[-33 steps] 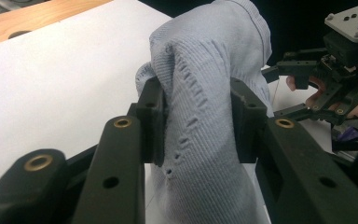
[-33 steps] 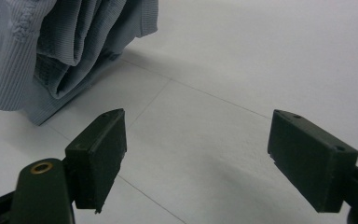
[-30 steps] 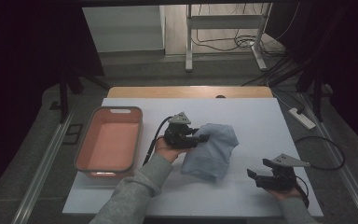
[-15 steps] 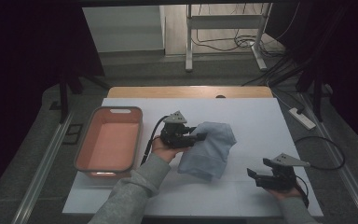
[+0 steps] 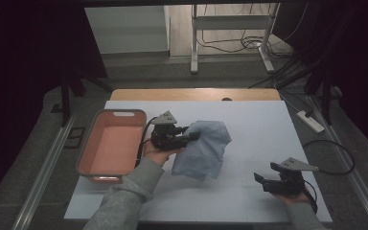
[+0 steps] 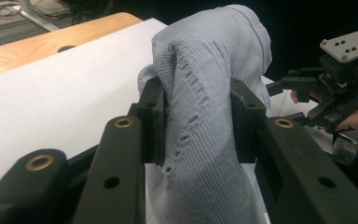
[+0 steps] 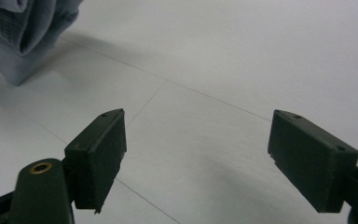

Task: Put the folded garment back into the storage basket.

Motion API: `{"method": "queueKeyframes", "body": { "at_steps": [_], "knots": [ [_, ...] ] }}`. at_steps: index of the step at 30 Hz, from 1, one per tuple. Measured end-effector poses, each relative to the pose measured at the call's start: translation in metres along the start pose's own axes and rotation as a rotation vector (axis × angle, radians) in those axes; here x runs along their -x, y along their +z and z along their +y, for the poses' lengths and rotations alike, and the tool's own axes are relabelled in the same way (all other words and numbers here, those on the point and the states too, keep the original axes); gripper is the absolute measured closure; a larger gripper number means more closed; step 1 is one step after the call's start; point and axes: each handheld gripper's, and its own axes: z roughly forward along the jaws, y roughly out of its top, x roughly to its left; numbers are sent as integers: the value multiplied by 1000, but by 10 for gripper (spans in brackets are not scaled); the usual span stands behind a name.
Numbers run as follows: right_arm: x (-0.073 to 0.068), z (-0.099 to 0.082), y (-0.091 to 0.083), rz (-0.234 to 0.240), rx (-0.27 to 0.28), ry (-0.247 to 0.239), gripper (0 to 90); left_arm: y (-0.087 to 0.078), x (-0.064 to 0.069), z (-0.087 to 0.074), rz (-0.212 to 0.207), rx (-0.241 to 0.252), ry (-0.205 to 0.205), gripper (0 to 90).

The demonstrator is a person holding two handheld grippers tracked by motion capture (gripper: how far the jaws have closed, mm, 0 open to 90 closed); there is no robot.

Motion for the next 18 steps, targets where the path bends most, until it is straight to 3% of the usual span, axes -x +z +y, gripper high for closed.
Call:
{"method": "queueKeyframes", "body": {
  "at_steps": [18],
  "knots": [
    [0,0,0,-4,-1,2,196,-35,-14,-2,49,54,-33,637]
  ]
}}
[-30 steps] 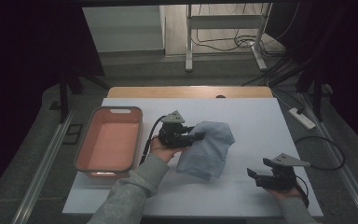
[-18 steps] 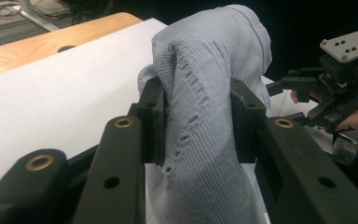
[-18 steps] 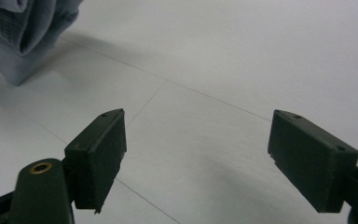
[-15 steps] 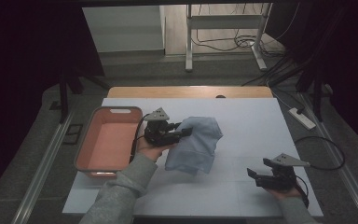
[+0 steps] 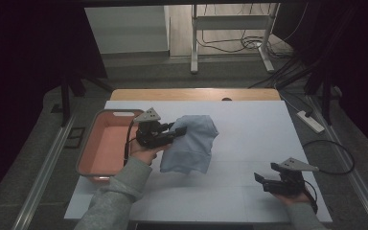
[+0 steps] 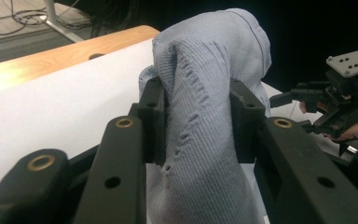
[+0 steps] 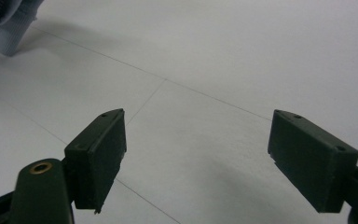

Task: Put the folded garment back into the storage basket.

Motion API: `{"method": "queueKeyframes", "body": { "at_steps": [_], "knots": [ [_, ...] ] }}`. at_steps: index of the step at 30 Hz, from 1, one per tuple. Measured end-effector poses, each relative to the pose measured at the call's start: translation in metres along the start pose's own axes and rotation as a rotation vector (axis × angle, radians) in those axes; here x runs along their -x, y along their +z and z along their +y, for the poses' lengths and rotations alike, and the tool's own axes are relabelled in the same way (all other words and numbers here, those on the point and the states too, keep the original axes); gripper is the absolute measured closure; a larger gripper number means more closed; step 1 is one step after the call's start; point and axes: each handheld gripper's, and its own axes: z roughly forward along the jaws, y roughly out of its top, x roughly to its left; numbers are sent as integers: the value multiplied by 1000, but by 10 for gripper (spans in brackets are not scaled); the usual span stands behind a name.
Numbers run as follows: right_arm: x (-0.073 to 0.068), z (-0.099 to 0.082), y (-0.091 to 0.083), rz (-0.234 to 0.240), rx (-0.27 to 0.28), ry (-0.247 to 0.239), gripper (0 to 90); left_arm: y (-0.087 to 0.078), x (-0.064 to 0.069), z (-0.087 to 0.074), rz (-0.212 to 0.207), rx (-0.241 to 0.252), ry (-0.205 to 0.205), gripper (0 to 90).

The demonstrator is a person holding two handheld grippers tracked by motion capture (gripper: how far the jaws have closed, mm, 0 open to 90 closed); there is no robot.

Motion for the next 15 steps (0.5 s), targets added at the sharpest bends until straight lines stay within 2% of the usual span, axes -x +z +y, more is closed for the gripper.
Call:
{"method": "queueKeyframes", "body": {
  "at_steps": [7,15],
  "knots": [
    [0,0,0,-1,-1,1,196,-14,-5,3,-6,32,-25,641],
    [1,-1,-1,-4,3,4,196,-28,-8,5,17,49,-25,641]
  ]
}}
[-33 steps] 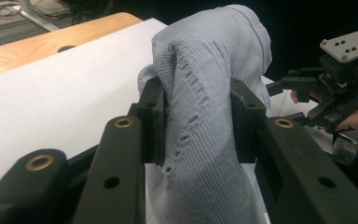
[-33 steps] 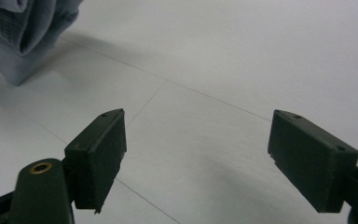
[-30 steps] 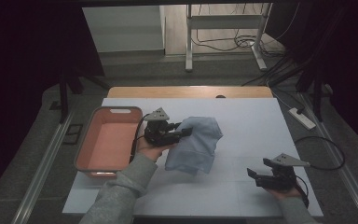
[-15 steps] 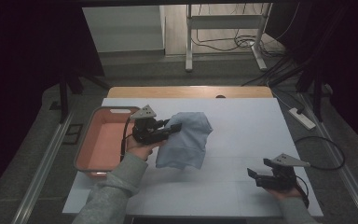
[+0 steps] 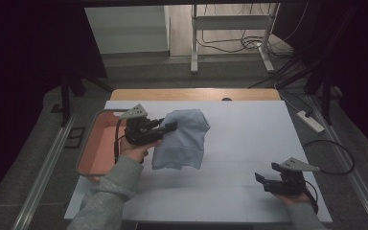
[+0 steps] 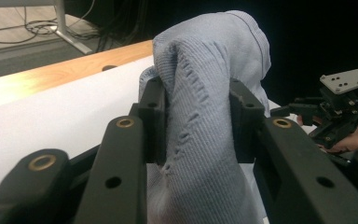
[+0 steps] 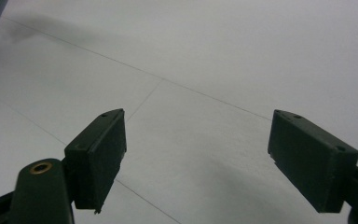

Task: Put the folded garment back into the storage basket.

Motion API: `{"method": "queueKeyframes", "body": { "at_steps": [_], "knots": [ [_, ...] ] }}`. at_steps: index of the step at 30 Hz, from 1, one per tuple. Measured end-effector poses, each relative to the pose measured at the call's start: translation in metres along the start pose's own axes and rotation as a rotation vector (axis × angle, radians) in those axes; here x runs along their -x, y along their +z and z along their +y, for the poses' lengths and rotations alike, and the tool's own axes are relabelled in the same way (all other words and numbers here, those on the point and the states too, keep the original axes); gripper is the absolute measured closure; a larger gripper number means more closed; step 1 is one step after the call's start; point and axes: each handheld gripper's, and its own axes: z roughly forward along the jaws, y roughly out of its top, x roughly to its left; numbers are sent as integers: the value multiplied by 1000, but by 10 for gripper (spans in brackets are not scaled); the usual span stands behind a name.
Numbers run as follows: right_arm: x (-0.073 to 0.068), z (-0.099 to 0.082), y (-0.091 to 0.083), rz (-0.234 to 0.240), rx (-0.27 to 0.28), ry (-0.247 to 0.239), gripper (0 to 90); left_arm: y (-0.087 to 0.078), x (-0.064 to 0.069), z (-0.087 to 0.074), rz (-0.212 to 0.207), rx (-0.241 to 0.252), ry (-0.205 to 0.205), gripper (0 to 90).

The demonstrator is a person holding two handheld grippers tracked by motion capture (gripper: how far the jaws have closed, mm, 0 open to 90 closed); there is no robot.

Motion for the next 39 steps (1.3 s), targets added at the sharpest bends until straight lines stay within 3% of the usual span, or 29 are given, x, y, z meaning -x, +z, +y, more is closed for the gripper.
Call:
{"method": "queueKeyframes", "body": {
  "at_steps": [18,39],
  "knots": [
    [0,0,0,-5,-1,1,196,-29,-9,8,37,44,-10,644],
    [1,0,0,-12,-1,5,196,-52,-17,12,66,76,-18,645]
  ]
}}
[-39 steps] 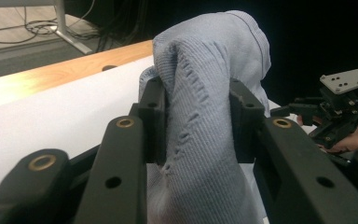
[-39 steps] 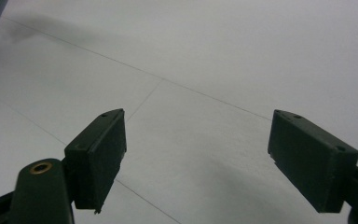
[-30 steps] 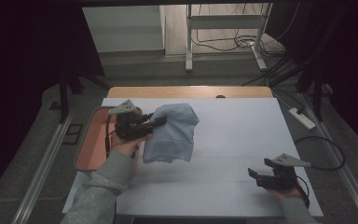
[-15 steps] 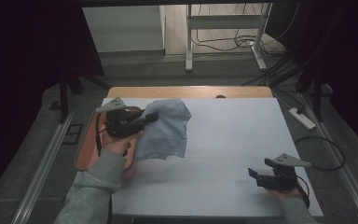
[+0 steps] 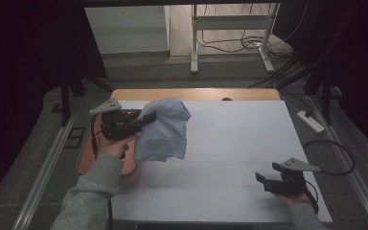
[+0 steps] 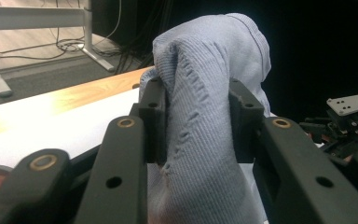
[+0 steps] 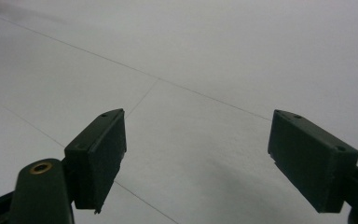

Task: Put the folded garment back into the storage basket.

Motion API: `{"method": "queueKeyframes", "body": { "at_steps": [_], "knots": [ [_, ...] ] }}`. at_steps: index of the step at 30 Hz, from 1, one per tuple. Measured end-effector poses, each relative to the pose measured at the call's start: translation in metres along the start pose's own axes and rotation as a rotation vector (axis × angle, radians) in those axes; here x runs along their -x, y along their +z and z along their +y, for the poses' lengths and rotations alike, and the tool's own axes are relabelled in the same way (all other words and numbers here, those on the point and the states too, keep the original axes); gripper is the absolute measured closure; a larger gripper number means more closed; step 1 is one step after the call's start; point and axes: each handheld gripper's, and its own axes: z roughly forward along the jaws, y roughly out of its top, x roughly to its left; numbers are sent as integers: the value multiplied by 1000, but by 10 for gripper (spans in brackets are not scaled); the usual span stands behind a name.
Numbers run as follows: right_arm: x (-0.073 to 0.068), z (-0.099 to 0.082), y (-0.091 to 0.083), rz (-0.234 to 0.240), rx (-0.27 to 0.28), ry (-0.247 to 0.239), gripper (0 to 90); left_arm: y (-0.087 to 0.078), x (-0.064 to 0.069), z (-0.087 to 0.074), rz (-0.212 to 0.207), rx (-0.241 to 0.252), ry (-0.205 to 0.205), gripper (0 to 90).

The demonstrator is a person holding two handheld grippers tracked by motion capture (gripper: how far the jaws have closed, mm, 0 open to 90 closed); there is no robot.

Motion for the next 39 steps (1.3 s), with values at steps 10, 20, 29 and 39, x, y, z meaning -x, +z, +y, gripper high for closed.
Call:
{"method": "queueKeyframes", "body": {
  "at_steps": [10,20,29,39],
  "knots": [
    [0,0,0,0,-1,1,196,-14,-6,1,27,20,-11,645],
    [0,0,1,-1,-3,-1,197,-31,-13,1,53,43,-18,646],
    [0,0,0,-3,-7,-1,197,-51,-23,-6,75,73,-43,646],
    [0,-1,1,-5,-10,2,197,-70,-33,-10,115,90,-62,646]
  ]
}}
